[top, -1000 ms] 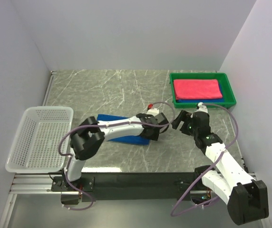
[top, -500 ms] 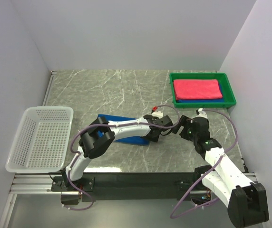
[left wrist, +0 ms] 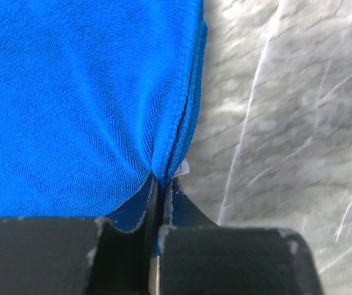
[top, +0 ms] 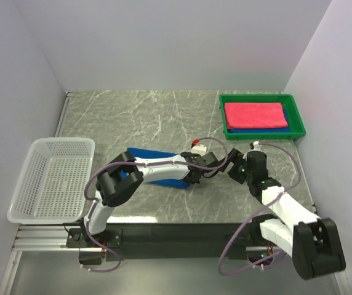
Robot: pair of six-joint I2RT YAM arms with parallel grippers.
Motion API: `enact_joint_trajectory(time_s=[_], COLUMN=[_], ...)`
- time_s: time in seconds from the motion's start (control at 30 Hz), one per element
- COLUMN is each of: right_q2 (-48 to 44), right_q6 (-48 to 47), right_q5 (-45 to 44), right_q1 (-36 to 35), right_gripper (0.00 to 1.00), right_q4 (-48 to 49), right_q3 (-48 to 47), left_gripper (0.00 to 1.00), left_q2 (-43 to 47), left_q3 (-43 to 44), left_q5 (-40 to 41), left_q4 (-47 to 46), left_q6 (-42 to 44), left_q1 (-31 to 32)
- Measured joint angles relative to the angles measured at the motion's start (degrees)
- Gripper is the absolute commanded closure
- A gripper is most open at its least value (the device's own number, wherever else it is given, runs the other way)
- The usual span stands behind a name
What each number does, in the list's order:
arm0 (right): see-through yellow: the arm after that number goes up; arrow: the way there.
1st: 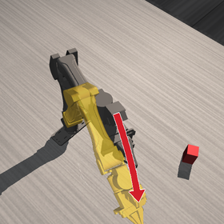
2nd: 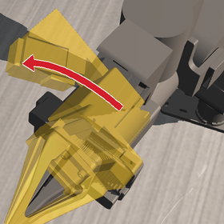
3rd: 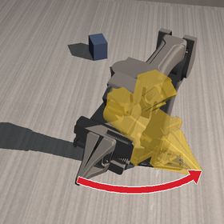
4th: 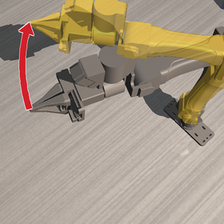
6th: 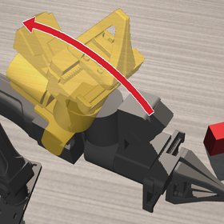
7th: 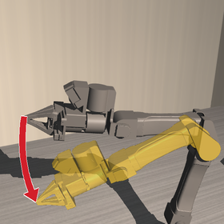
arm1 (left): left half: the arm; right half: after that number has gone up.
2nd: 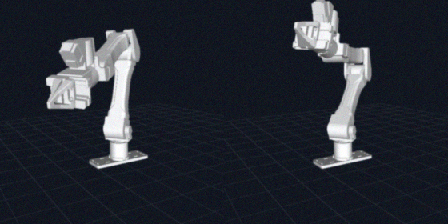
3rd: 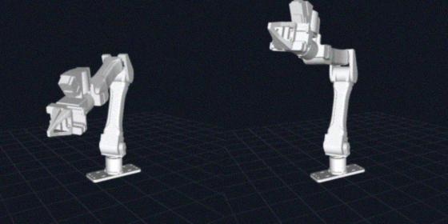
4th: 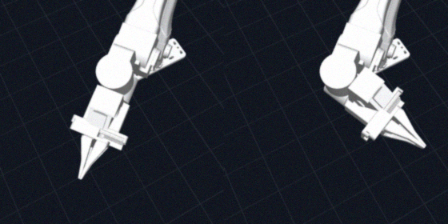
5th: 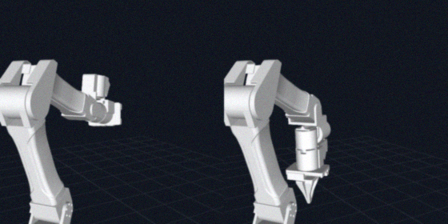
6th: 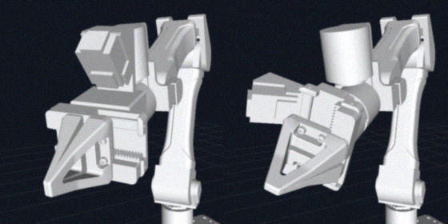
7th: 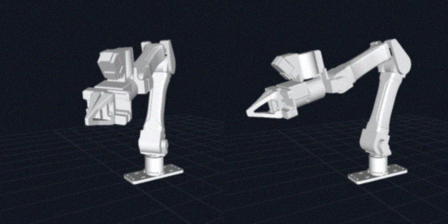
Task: Fold and stack the towels
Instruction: Neatly place the folded towel into the bin
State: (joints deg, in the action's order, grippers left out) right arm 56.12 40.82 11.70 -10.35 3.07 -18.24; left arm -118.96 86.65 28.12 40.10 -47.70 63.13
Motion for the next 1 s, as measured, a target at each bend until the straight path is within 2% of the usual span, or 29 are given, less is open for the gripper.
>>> enact_joint_trajectory(time_s=[0.27,0.57,0.8,1.0], right_q2=[15.23,32.17,38.97,42.64], right_q6=[10.73,20.72,25.77,29.44], right_q5=[10.08,14.58,15.41,14.32], right_q1=[-0.98,-7.52,-11.19,-13.77], right_gripper=[0.11,0.11,0.12,0.21], right_q4=[15.26,28.09,33.27,37.73], right_q3=[-0.52,-6.16,-9.86,-10.58], left_gripper=[0.99,0.99,0.99,0.99], left_q2=[4.66,6.03,6.16,6.69], left_q3=[-3.04,-3.04,-3.04,-2.91], left_q5=[-3.37,-4.50,-4.50,-4.48], left_q4=[-0.83,-1.38,-1.09,-0.22], left_q6=[0.48,0.55,0.66,0.48], left_q1=[-1.22,-1.92,-2.49,-3.67])
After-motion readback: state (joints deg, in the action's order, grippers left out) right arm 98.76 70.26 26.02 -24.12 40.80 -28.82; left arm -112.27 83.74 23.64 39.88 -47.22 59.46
